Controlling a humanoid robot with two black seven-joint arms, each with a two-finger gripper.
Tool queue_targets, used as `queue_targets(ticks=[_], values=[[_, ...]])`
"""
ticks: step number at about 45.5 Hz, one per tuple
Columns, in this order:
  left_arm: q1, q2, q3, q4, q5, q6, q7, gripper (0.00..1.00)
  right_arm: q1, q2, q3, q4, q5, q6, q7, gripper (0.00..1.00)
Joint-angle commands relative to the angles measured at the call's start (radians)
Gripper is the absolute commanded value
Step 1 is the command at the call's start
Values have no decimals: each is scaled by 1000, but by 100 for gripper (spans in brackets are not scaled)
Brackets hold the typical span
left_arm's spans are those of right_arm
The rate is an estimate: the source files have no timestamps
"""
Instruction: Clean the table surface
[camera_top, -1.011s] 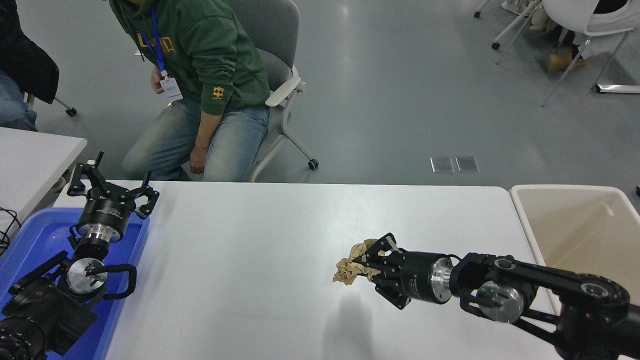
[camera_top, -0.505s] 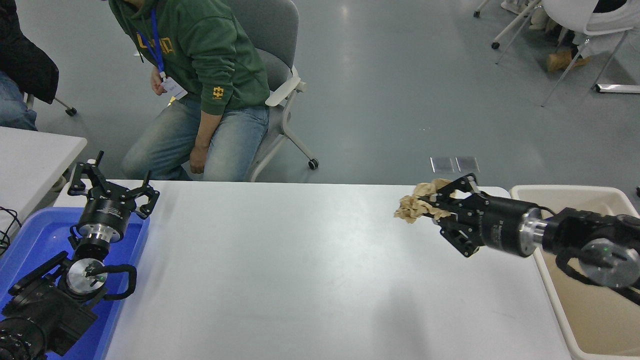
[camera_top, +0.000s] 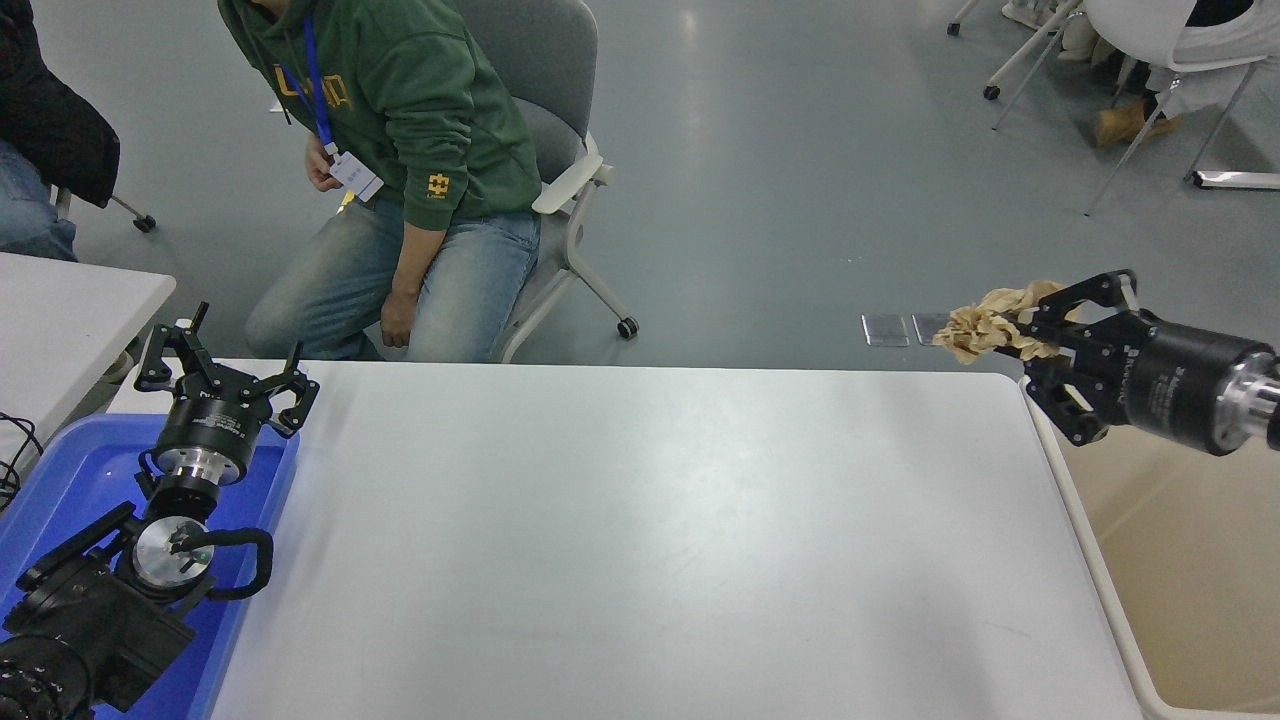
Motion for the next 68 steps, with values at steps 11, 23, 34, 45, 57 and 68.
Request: queue_targets(ticks=[11,23,34,45,57,68], values=[[0,0,0,0,0,0,0,100,-220,-16,-7,-319,109,222,207,0],[0,0,0,0,0,0,0,100,-262,121,7,-494,109,285,230,0],[0,2,0,0,0,0,0,100,-272,193,29,-592,108,291,236,0],[1,2,0,0,0,0,0,100,-294,288,27,-817,103,371,259,0],[0,0,0,0,0,0,0,100,-280,429,20,-1114,93,474,261,0],[1,0,0,0,0,0,0,100,-200,538,-36,-1316,88,474,258,0]])
